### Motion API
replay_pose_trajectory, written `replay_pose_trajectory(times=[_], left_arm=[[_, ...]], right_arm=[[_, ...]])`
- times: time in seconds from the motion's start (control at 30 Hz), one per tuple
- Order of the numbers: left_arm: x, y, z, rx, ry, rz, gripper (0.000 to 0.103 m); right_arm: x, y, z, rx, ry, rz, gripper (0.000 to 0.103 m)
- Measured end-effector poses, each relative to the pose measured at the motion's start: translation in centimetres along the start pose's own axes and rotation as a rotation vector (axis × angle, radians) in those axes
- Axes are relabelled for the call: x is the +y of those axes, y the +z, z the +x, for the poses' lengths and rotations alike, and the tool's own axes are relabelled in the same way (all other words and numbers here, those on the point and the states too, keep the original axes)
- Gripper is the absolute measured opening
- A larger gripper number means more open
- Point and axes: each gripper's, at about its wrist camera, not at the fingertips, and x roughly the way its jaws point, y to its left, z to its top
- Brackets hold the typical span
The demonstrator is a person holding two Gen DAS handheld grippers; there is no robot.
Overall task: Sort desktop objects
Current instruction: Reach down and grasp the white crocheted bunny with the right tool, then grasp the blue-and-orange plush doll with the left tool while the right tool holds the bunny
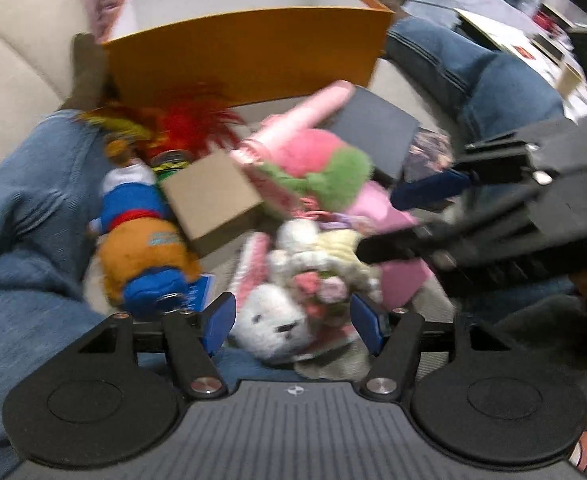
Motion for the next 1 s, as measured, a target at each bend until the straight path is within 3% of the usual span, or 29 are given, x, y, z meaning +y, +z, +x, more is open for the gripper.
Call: replay_pose_trajectory(times=[0.13,0.3,0.4,0.43,0.63,0.7,0.8,1.0], left_arm=[[1.6,-0.5,-0.8,0.042,0.027,-0.017,0.074],[2.1,-0.6,-2.5,0.012,0.054,-0.011,0.074],[2.7,-0.6,-2.7,-0.004,0.072,-0.029,0.074],[2.9,-0.6,-2.7,-0.005,0.075,-0.038,0.074],[4.1,0.0,-1.9,-0.011,0.085,-0.062,0.074],[4.7,0.6,-1.6,-0.018,0.107,-0.080,0.074],[5.7,1.8,-1.0,-0.026,0.168,-0.121,0.074],[6.5,3.4,0.6,0.005,0.195,-0.124,0.074]], right_arm=[[2.4,1.1,0.5,0.041,0.049,-0.240,0.056],[5.5,1.1,1.3,0.125,0.047,-0.601,0.056],[7.2,-0.2,3.0,0.173,0.000,-0.813,0.056],[7.5,-0.7,3.4,0.175,-0.022,-0.864,0.062],[8.3,-2.8,6.9,0.151,-0.168,-1.087,0.067],[8.2,-2.5,7.6,0.148,-0.170,-1.096,0.067],[7.9,-1.7,6.8,0.137,-0.156,-1.077,0.058],[6.0,1.4,2.0,0.082,-0.134,-0.954,0.056]])
